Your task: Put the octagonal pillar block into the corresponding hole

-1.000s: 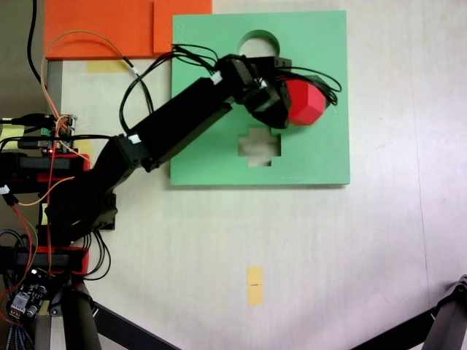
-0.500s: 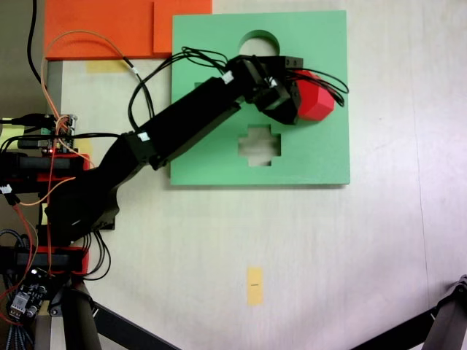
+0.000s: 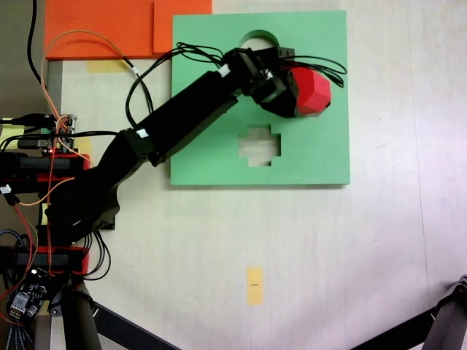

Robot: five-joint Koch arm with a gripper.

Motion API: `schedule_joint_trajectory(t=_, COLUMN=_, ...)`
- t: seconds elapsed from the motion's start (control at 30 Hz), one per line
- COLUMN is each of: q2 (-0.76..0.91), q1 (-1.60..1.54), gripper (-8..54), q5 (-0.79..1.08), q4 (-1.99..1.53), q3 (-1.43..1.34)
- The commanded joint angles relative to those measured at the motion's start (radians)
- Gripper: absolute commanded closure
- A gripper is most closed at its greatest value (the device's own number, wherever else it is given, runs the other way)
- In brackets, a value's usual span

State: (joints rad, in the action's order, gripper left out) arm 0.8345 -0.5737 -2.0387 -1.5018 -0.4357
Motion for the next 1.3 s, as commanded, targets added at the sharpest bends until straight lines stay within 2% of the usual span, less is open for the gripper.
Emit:
schedule_joint_trajectory(t=0.0, q2=0.032, q1=-0.014, gripper=26.3, q5=0.017, q4=-0.029, q3=0.051)
schedule_joint_trajectory(t=0.37, q2=-0.002, q1=-0.009, gripper=26.2, q5=0.011, q4=-0.080, q3=0.049)
schedule_joint_trajectory(t=0.63, q2=-0.041, q1=0.003, gripper=26.2, q5=-0.124, q4=-0.048, q3=0.052)
schedule_joint_trajectory(t=1.27, q2=-0.051, q1=0.040, gripper=26.1, q5=-0.100, q4=0.092, q3=0.107)
